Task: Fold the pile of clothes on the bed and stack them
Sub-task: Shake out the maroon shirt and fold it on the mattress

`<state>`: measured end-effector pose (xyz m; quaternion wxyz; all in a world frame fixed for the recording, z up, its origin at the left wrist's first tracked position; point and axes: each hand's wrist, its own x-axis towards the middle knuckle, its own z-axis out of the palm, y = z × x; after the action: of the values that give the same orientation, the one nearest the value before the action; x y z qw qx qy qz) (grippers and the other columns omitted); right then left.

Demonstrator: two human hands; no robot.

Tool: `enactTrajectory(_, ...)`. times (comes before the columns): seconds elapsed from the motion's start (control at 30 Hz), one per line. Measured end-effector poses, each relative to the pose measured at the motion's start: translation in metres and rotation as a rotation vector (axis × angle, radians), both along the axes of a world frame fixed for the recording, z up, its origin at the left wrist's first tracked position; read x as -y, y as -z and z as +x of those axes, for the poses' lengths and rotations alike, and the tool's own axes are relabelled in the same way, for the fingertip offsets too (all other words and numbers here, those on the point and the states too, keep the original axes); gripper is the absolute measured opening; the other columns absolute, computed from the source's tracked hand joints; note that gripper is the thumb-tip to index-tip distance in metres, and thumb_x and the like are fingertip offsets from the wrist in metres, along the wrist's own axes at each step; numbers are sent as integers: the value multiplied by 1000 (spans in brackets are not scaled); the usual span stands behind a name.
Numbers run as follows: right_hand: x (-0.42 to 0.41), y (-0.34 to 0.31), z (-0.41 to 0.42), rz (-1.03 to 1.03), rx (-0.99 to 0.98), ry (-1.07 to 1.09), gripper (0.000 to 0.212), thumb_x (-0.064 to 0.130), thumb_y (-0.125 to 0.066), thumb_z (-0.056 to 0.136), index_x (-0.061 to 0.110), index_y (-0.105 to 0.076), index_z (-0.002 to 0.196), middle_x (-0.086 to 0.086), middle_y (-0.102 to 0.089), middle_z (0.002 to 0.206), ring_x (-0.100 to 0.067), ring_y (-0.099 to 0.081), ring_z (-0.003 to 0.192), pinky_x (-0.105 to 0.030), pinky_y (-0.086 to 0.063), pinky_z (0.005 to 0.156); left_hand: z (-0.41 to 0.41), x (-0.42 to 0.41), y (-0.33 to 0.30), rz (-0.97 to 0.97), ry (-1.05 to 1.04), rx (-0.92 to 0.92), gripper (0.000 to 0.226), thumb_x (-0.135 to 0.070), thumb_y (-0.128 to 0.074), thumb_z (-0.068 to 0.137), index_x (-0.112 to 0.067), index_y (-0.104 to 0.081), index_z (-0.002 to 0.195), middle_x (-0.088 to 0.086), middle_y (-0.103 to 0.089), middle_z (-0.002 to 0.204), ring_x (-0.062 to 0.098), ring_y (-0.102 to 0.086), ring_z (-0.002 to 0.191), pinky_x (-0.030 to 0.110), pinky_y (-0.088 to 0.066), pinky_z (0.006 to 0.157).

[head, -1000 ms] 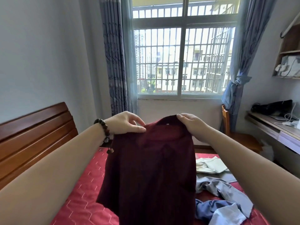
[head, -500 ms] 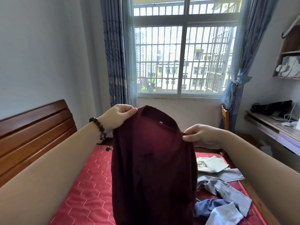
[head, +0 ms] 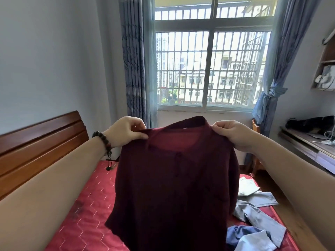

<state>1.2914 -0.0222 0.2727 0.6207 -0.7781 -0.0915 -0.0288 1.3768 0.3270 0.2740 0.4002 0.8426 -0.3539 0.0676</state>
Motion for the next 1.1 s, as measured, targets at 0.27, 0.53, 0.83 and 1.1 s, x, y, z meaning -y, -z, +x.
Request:
enactTrajectory(0.27,-12,-5,-1,23,56,46,26,19,-50,99,3,-70,91,-7,-71,74,-13,-66,60,-23,-56,57,-5,6,13,-266,-113,-116,42,-38,-60,91,2,-66,80,20,-62,71,25,-53,66,42,-46,66)
enactTrajectory(0.53,-9,-11,-5,17,-56,6,18,24,-63,84,7,-64,85,-7,-65,73,-13,-62,58,-23,-55,56,-16,-4,10,-189,48,-265,29,-18,-75,76,-5,-61,97,14,-67,88,22,-64,76,39,-56,75)
enactTrajectory(0.83,-28,-18,-4,-126,267,146,17,17,-65,89,10,-66,74,0,-62,66,-11,-54,62,-25,-45,64,-18,-10,4,-472,-70,-83,9,-6,-63,90,-6,-68,82,-4,-68,70,3,-61,66,13,-49,66)
enactTrajectory(1.1,-43,-10,-6,-313,150,168,14,23,-65,91,12,-72,86,-11,-67,78,-23,-58,69,-35,-47,70,-14,-14,19,-203,-278,-6,13,-21,-67,90,-9,-67,84,13,-70,77,23,-63,68,46,-55,74)
